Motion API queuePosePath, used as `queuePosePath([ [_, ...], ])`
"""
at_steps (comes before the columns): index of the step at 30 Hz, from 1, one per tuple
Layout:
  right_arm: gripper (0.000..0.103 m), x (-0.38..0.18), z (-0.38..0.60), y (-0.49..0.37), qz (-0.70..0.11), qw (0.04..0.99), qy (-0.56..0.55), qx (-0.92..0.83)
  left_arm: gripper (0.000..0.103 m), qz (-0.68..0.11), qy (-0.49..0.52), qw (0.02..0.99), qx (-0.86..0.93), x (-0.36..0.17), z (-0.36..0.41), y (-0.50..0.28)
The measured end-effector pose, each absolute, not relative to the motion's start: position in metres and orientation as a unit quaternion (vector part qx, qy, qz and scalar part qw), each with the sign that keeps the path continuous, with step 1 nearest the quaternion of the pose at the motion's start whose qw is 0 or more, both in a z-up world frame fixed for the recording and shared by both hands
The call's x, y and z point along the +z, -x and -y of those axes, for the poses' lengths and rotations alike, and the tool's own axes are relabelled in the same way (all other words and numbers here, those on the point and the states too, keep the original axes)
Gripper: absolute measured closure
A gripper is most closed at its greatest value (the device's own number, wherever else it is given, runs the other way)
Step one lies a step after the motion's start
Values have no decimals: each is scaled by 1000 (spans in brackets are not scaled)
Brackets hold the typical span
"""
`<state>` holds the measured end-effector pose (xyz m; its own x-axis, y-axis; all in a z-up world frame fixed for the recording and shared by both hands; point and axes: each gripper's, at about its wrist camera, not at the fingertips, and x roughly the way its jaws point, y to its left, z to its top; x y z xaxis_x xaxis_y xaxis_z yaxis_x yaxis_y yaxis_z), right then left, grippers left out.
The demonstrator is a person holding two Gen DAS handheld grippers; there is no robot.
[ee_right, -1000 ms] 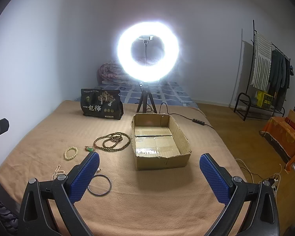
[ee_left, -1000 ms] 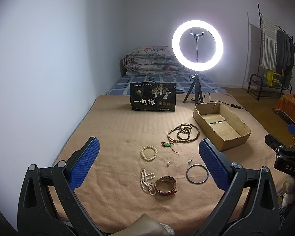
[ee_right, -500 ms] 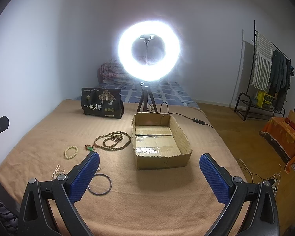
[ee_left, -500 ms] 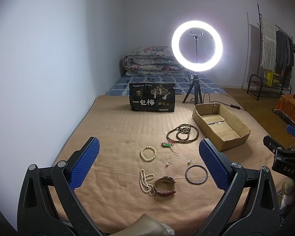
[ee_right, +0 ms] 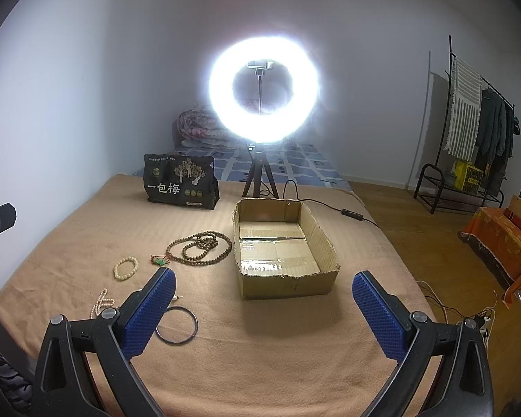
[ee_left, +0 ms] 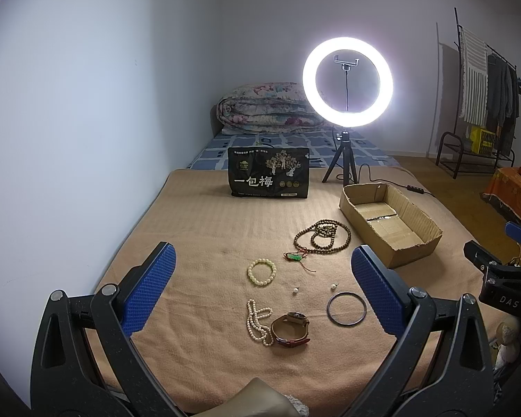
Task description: Organize jewelry
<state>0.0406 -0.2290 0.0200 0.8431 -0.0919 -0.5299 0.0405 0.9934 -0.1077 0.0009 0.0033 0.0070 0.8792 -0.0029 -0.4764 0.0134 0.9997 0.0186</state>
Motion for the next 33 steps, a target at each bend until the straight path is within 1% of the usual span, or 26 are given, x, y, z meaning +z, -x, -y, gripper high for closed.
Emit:
queuePosePath([
  [33, 0, 17, 229, -42, -290, 955, 46, -29, 0, -246, -12, 969, -2, 19, -1, -4],
])
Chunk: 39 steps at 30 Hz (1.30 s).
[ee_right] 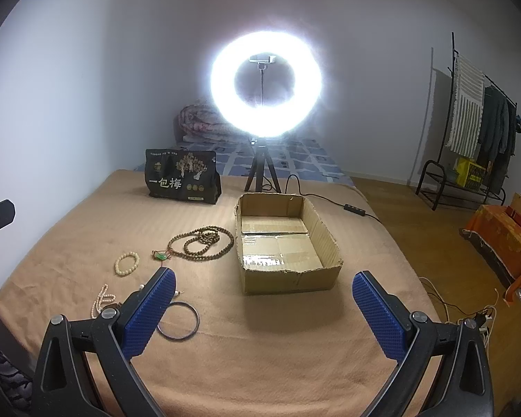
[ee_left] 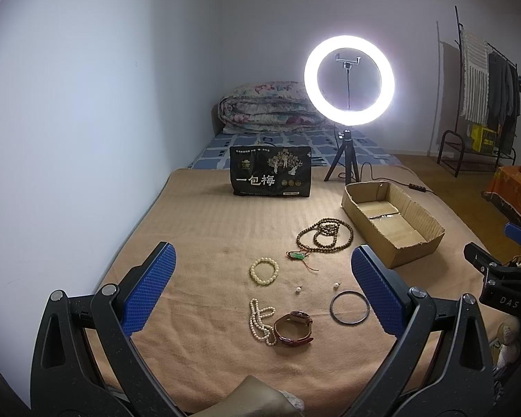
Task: Organize jewelry
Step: 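Grasp the brown leather watch with the left tool while the right tool grasps the blue bangle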
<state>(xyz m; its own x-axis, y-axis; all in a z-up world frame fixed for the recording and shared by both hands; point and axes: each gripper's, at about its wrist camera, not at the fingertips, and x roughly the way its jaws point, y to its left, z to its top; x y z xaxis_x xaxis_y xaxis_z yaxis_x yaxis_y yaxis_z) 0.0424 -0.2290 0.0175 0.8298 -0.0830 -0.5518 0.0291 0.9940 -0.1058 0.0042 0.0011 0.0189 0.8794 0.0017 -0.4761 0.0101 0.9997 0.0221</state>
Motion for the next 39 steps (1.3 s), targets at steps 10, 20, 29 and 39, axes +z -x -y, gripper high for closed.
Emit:
queuePosePath([
  [10, 0, 13, 230, -47, -310, 949, 46, -29, 0, -281, -16, 960, -2, 4, -16, -15],
  [20, 0, -19, 219, -71, -378, 925, 44, 20, 0, -359, -22, 933, -18, -18, -37, -49],
  [29, 0, -70, 206, -107, -448, 888, 64, 76, 30, -465, -48, 879, -92, -75, -27, -86],
  [39, 3, -116, 173, -128, -477, 858, 117, 149, 68, -551, -22, 824, -129, -134, -22, -118],
])
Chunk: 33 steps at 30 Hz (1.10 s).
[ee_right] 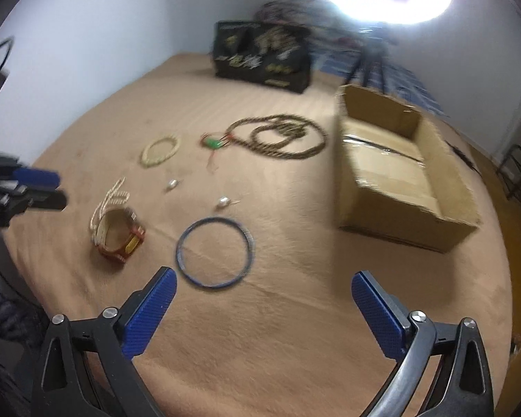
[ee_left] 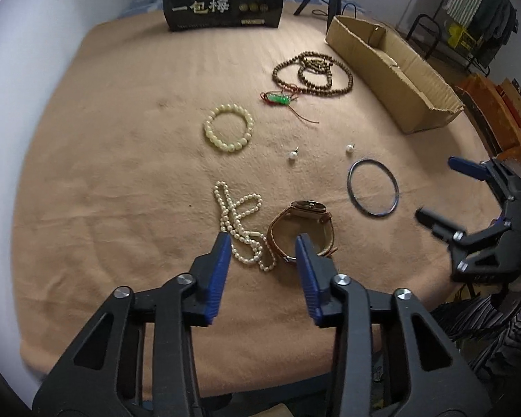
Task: Organize jewelry
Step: 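Grasp the brown leather watch with the left tool while the right tool grasps the blue bangle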
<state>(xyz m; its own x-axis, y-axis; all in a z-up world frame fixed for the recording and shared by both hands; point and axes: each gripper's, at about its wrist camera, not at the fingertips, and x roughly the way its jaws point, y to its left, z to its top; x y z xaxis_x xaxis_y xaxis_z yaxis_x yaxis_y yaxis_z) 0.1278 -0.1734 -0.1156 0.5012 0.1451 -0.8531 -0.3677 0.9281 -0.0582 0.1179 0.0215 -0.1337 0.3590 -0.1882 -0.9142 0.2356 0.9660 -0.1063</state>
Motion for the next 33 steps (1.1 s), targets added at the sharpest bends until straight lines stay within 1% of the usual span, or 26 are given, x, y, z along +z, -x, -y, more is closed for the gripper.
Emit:
queuePosePath([
  [2, 3, -126, 164, -130, -482, 850, 130, 165, 71, -560, -23, 817, -133, -140, -19, -121],
  [6, 3, -140, 159, -136, -499, 842, 129, 159, 81, -577, -39, 803, -145, -157, -12, -124],
  [8, 3, -145, 160, -140, -506, 840, 116, 157, 83, -579, -45, 801, -148, -162, -9, -126],
  [9, 3, -146, 160, -142, -508, 840, 114, 156, 85, -578, -48, 801, -149, -164, -7, -127],
  [13, 3, -150, 160, -145, -505, 841, 122, 153, 88, -576, -52, 801, -153, -168, -3, -135],
  [14, 3, -151, 159, -146, -505, 841, 122, 152, 90, -577, -52, 800, -156, -169, -2, -136],
  [17, 3, -155, 158, -149, -508, 839, 117, 154, 91, -577, -56, 799, -159, -173, 1, -141],
  [20, 3, -157, 156, -151, -509, 838, 121, 156, 94, -583, -53, 793, -168, -177, 4, -145],
  [32, 3, -162, 146, -156, -513, 833, 123, 163, 94, -591, -37, 786, -177, -180, 3, -147],
  [33, 3, -162, 146, -156, -513, 834, 123, 163, 93, -589, -39, 788, -176, -178, 4, -146],
])
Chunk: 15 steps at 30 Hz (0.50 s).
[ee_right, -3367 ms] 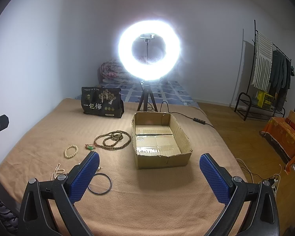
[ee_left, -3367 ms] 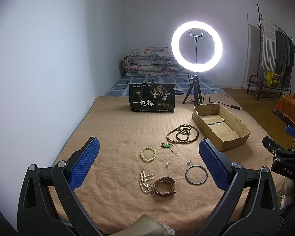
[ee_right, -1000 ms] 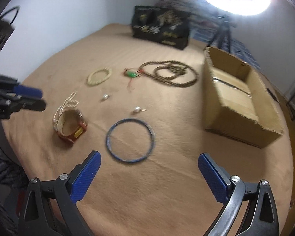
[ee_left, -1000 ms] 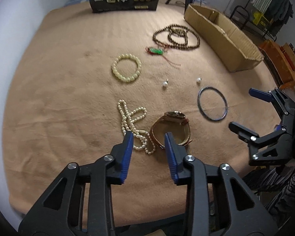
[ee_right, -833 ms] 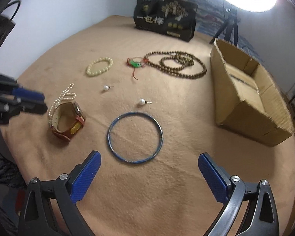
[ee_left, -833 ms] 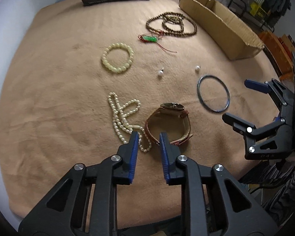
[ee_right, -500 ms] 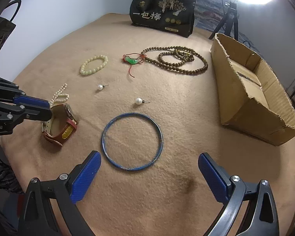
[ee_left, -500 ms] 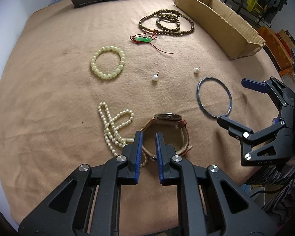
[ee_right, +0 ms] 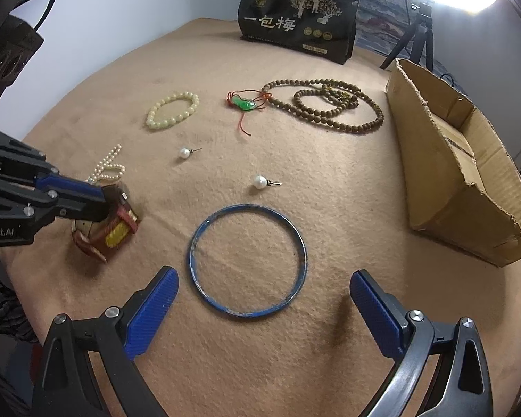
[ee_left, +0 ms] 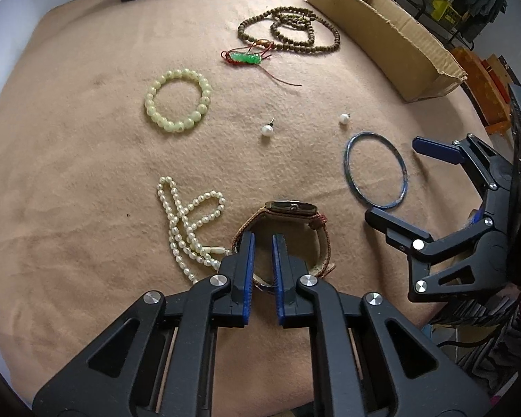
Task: Organize jewelry
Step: 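Grasp the brown leather watch with the left tool while the right tool grasps the blue bangle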
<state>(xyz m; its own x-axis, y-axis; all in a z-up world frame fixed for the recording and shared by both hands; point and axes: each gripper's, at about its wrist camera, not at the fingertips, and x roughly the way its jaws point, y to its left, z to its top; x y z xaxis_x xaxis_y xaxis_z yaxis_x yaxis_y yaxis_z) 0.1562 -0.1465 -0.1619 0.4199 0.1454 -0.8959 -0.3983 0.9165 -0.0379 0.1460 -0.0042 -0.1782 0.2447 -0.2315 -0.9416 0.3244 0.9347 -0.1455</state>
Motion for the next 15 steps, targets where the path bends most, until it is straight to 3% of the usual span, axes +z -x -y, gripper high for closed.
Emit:
queuePosePath([
  [1, 3, -162, 147, -156, -513, 834, 123, 163, 91, -587, -41, 789, -175, -176, 5, -145],
  [6, 3, -161, 150, -157, -513, 835, 120, 161, 60, -560, -56, 810, -166, -162, 4, -141],
  [12, 3, -162, 150, -158, -514, 835, 119, 159, 61, -567, -52, 806, -159, -167, 0, -149],
  [15, 3, -162, 147, -158, -512, 835, 124, 161, 76, -576, -53, 800, -160, -173, 0, -151],
])
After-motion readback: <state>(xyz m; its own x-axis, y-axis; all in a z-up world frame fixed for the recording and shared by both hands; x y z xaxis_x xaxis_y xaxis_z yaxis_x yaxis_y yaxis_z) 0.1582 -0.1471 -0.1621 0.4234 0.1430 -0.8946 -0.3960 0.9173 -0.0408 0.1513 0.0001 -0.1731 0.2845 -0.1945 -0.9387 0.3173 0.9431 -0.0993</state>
